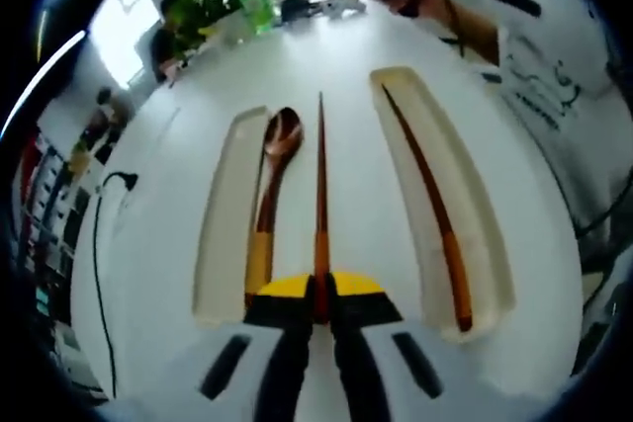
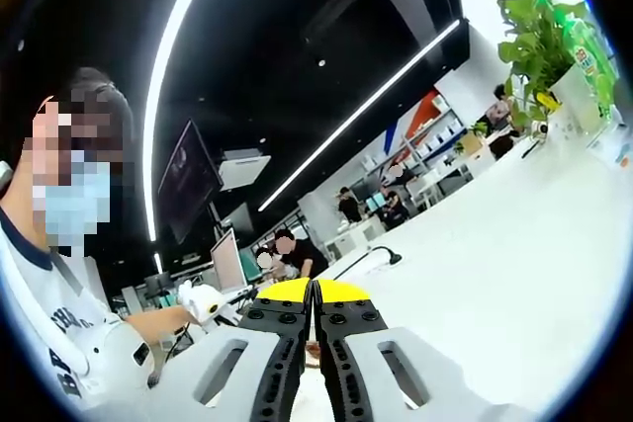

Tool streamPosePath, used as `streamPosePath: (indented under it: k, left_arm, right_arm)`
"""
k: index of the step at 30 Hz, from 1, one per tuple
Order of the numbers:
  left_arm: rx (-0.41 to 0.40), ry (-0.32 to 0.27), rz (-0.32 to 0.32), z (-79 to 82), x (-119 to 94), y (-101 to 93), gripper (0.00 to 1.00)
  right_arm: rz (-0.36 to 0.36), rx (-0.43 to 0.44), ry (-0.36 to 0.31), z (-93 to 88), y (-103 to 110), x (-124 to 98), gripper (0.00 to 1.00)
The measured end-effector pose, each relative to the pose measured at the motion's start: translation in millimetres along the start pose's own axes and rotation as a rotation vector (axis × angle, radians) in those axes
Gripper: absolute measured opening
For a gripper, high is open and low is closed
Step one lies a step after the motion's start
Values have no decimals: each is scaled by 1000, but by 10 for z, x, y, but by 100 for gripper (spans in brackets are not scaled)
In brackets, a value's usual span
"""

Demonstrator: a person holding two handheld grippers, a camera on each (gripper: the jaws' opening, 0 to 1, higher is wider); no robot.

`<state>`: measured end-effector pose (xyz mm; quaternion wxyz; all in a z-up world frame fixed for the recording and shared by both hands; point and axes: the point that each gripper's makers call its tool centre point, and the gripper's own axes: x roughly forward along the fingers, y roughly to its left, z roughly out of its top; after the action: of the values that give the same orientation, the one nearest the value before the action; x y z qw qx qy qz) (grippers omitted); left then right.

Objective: Arrange the utensils inside the cutlery case until each visible utensil rests in its matching compartment.

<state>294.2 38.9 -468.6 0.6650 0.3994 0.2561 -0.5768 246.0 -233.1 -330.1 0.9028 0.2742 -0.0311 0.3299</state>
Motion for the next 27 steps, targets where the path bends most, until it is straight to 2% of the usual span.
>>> streamPosePath:
  k: [3,4,6,15,21,26,27]
  left_arm:
    - [-2,-4,2,5,-10,-17,5]
    - [22,-15,22,20,-19,5,5]
    - [10,-10,7,7,-34,-17,5]
    - [34,-45,41,83,-137,-25,5]
    - [39,-57,37,98,-188,-61,5]
    - [36,-83,44,143,-263,-90,5]
    - [46,-111,52,185,-285,-97,5]
  right_arm:
    - [-3,1,-1,-15,12,4,0]
    - [-3,2,-1,-18,11,3,0]
    - [-5,5,-1,-20,2,0,0]
    - [-2,3,-1,-26,40,9,0]
    - [2,-1,1,-44,86,17,0]
    - [6,-4,2,-38,110,18,0]
    - [7,-5,3,-39,118,19,0]
